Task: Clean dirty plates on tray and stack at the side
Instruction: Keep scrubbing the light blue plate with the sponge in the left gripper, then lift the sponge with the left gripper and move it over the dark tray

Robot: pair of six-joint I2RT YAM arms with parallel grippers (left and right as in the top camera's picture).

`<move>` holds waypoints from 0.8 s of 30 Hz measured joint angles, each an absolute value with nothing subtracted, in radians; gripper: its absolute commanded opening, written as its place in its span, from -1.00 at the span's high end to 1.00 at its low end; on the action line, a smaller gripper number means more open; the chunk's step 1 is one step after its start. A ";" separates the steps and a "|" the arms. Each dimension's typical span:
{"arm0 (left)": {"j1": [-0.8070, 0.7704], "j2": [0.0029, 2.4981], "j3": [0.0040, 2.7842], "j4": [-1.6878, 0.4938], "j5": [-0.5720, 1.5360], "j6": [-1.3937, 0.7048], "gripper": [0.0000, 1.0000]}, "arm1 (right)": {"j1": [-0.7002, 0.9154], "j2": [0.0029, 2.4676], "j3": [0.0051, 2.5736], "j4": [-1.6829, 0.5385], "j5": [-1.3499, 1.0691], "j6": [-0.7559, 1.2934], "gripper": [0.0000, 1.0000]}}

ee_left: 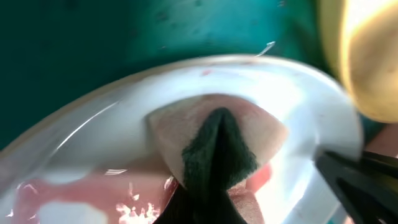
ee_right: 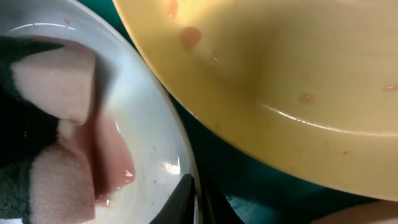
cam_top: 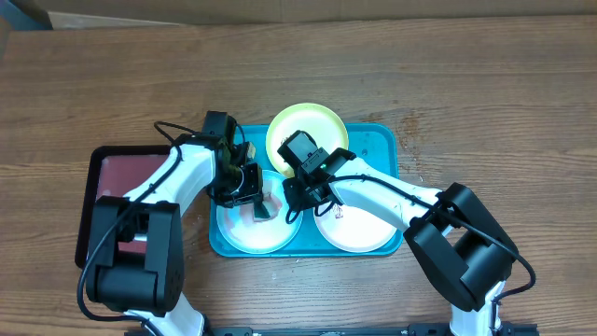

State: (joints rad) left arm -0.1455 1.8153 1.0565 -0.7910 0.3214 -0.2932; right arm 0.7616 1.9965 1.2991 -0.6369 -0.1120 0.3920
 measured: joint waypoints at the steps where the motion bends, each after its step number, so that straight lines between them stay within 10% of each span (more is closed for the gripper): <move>1: -0.149 1.813 1.059 -0.809 0.294 -0.307 0.92 | 0.762 1.996 1.299 -0.638 -0.112 0.391 0.86; 24: -0.046 1.696 1.407 -1.201 -0.141 -0.461 0.92 | 0.799 1.996 1.470 -0.829 -0.062 0.392 0.93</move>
State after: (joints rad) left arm -0.0456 1.6958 1.4075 -1.2011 -0.1406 -0.4614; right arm 0.7994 1.9965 1.4696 -0.8291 -0.0620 0.3923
